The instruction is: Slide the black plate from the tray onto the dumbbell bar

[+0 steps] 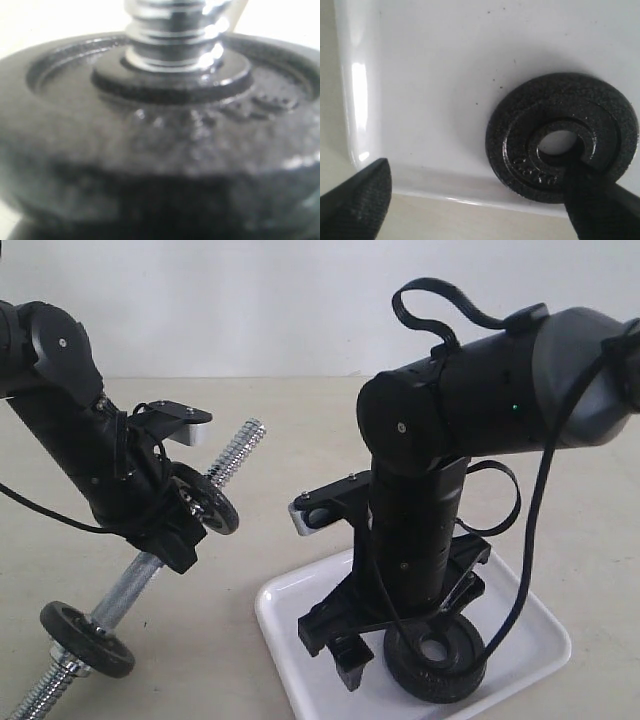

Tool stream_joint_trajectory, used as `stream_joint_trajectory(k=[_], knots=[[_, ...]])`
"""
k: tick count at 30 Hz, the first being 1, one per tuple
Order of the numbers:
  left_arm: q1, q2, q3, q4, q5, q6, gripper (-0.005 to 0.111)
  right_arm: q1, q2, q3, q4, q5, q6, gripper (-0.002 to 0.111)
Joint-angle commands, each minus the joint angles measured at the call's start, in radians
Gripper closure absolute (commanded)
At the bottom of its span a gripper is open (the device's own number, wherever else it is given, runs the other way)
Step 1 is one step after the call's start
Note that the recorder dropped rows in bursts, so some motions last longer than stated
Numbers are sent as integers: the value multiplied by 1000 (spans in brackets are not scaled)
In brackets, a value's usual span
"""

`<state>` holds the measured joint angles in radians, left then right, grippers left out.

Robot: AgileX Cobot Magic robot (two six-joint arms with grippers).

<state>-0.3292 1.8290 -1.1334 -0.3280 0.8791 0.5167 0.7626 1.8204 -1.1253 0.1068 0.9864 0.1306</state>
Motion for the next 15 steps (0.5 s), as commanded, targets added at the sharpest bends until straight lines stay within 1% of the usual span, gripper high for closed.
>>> stream_joint_trajectory(k=[1, 15], knots=[[-6, -59, -24, -50, 7, 6, 102, -5, -9, -3, -11, 12, 5, 26], [-6, -59, -24, -50, 5, 7, 102, -5, 46, -3, -8, 29, 19, 26]])
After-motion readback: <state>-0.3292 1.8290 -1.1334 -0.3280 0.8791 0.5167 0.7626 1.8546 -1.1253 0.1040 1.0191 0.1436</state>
